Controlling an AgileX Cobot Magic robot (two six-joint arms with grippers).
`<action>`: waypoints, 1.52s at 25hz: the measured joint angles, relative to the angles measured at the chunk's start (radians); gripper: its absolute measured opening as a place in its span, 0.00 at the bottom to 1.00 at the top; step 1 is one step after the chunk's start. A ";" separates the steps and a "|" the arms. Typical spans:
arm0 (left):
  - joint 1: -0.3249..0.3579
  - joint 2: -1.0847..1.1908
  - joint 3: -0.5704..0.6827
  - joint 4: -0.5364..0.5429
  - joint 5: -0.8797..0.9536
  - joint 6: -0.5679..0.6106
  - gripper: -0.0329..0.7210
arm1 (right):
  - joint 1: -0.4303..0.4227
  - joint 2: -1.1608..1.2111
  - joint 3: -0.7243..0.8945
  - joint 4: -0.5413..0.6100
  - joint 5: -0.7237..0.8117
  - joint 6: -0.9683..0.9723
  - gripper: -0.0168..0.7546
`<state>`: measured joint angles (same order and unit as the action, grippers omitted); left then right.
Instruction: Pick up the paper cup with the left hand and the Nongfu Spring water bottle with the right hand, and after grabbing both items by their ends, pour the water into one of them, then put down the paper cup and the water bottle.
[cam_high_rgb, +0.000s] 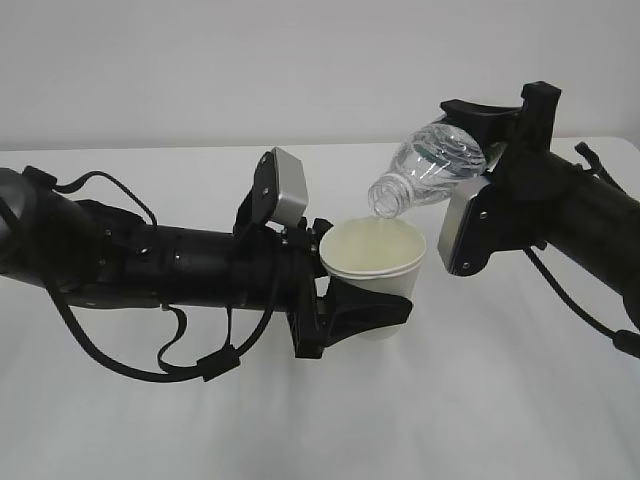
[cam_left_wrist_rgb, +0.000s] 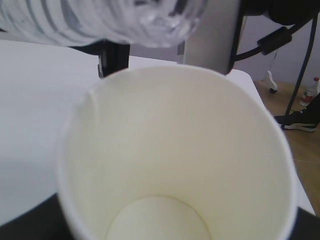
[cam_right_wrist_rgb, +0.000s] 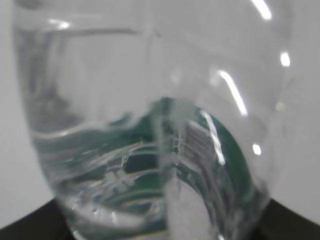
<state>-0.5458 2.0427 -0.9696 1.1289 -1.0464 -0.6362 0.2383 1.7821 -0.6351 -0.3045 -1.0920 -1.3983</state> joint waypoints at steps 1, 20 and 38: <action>0.000 0.000 0.000 0.000 0.000 0.000 0.69 | 0.000 0.000 0.000 0.000 0.000 0.000 0.57; 0.000 0.000 0.000 -0.002 0.007 0.000 0.68 | 0.000 0.000 0.000 -0.003 -0.002 -0.002 0.57; 0.000 0.000 0.000 -0.002 0.007 0.000 0.67 | 0.000 0.000 0.000 -0.003 -0.002 -0.003 0.57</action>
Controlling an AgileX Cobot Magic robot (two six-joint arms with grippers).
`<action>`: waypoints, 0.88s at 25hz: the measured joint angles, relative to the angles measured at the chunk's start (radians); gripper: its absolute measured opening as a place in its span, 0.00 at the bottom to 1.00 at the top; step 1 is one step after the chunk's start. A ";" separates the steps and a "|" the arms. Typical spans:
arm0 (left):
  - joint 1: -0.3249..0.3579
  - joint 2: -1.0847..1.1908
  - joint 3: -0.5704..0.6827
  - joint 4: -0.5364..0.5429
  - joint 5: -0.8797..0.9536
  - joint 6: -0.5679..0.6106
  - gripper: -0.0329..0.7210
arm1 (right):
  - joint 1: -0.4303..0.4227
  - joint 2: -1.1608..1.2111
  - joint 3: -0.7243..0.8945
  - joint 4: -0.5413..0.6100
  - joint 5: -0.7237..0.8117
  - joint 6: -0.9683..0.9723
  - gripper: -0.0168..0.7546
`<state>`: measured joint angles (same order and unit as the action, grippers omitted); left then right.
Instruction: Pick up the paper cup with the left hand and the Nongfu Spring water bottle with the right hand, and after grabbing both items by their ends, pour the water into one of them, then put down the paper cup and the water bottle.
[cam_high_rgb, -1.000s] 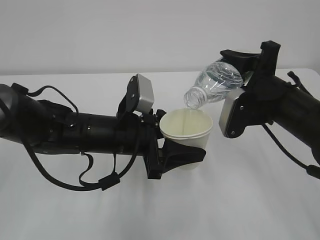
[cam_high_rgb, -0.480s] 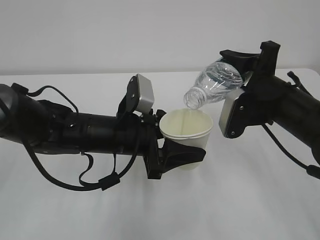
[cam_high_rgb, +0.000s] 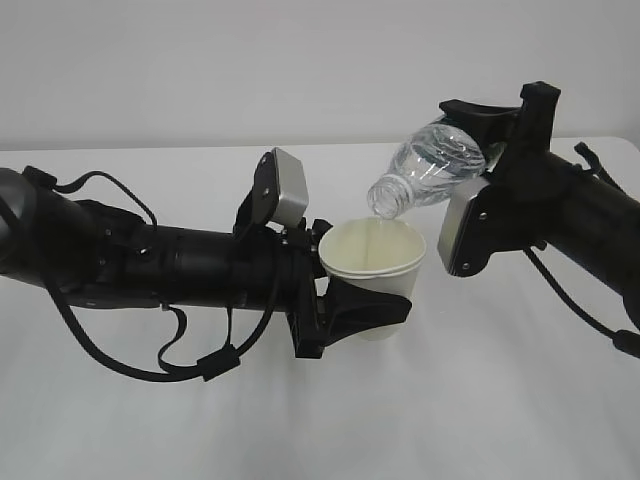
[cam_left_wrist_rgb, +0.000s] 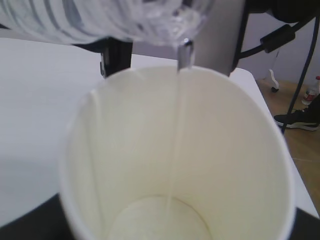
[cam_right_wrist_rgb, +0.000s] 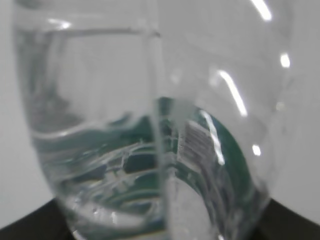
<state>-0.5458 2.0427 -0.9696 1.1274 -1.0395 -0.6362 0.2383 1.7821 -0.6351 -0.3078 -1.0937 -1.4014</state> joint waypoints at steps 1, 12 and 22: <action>0.000 0.000 0.000 0.000 0.000 0.000 0.67 | 0.000 0.000 0.000 0.000 0.000 0.000 0.57; 0.000 0.000 0.000 0.000 0.002 0.000 0.67 | 0.000 0.000 0.000 0.000 0.000 0.000 0.57; 0.000 0.000 0.000 0.000 0.005 0.000 0.67 | 0.000 0.000 0.000 -0.007 0.000 -0.002 0.57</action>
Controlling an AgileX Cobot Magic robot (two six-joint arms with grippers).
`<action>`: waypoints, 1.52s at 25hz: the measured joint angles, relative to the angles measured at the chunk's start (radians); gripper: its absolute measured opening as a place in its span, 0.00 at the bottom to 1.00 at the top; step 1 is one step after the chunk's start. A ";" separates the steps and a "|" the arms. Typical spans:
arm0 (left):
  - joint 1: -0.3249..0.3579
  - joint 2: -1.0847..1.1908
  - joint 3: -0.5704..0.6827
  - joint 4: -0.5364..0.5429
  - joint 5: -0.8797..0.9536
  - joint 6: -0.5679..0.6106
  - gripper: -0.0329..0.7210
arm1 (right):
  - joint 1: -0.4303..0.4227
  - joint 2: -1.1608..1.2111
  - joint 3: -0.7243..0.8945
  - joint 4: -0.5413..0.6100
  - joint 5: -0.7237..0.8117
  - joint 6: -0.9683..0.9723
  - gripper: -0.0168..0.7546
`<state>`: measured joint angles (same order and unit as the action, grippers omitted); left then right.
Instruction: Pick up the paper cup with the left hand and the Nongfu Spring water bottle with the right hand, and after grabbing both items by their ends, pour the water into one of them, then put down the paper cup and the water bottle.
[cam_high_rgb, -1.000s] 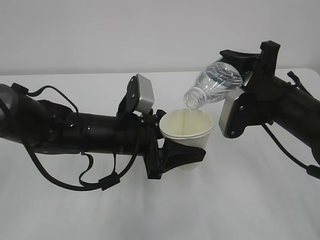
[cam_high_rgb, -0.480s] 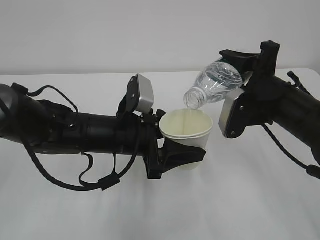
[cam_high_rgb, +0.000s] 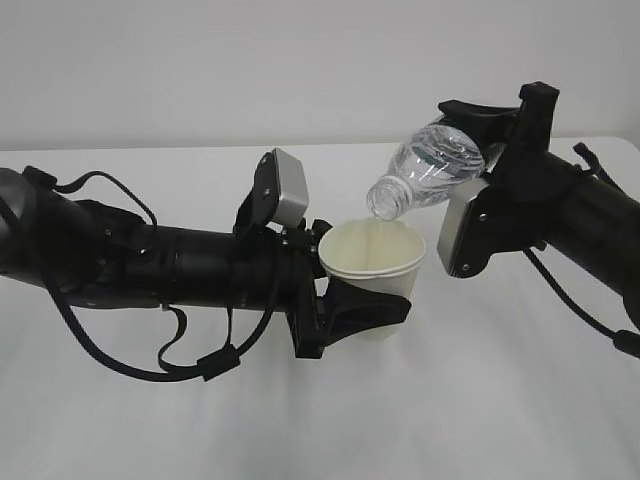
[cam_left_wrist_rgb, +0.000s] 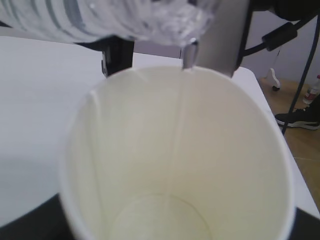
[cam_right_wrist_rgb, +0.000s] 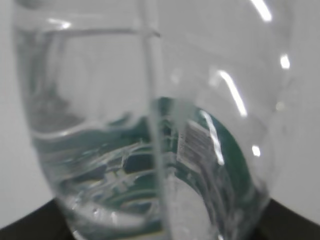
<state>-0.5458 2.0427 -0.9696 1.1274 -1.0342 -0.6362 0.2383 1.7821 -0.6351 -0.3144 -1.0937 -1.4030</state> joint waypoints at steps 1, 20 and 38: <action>0.000 0.000 0.000 0.000 0.002 0.000 0.67 | 0.000 0.000 0.000 0.000 0.000 0.000 0.57; 0.000 0.000 0.000 0.000 0.002 0.000 0.67 | 0.000 0.000 0.000 -0.004 -0.002 -0.002 0.57; 0.000 0.000 0.000 0.000 0.002 0.000 0.67 | 0.000 0.000 0.000 -0.004 -0.004 -0.010 0.57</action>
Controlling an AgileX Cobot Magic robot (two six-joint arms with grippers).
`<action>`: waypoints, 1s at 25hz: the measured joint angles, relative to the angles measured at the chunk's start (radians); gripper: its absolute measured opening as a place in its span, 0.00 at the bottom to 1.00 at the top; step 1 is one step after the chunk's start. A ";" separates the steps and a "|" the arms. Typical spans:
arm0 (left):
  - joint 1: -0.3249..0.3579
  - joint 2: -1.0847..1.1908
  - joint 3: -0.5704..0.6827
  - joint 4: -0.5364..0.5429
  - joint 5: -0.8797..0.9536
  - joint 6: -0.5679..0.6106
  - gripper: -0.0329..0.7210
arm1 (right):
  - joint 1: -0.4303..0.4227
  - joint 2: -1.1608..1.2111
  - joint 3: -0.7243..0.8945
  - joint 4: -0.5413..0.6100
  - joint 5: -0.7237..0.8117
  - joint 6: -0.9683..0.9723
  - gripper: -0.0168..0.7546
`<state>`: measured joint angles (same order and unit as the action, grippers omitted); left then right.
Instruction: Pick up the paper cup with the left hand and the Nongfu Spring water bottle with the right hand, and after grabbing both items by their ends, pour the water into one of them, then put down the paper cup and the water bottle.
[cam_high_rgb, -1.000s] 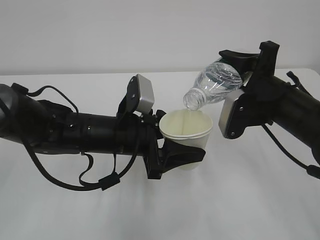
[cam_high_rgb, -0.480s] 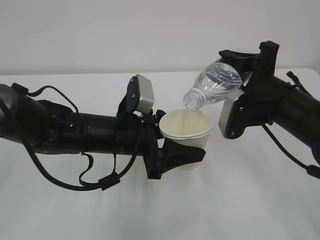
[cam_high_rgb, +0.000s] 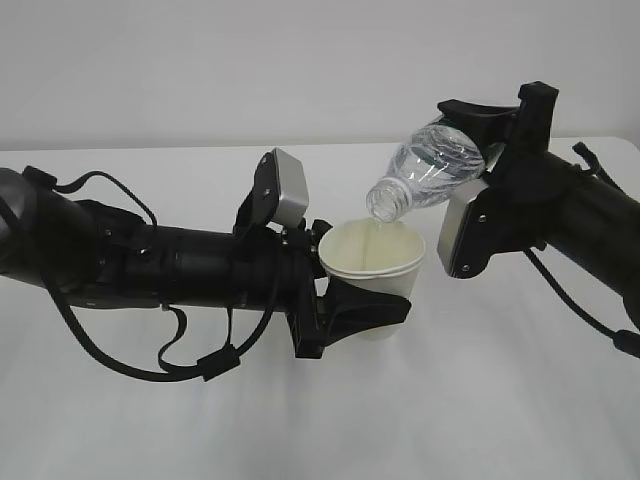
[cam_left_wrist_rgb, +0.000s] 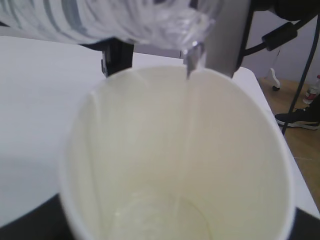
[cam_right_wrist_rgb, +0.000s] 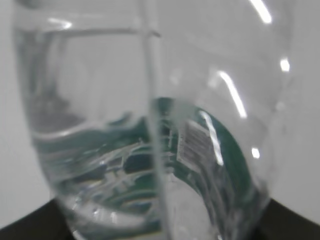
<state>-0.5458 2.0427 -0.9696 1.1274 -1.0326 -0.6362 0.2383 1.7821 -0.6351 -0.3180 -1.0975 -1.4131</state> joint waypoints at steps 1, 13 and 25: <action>0.000 0.000 0.000 0.000 0.000 0.000 0.67 | 0.000 0.000 0.000 0.000 0.000 0.000 0.57; 0.000 0.000 0.000 0.000 0.000 0.000 0.67 | 0.000 0.000 0.000 0.000 0.000 -0.002 0.57; 0.000 0.000 0.000 0.000 0.000 0.000 0.67 | 0.000 0.000 0.000 0.000 0.000 -0.006 0.57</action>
<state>-0.5458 2.0427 -0.9696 1.1274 -1.0326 -0.6362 0.2383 1.7821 -0.6351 -0.3180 -1.0975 -1.4194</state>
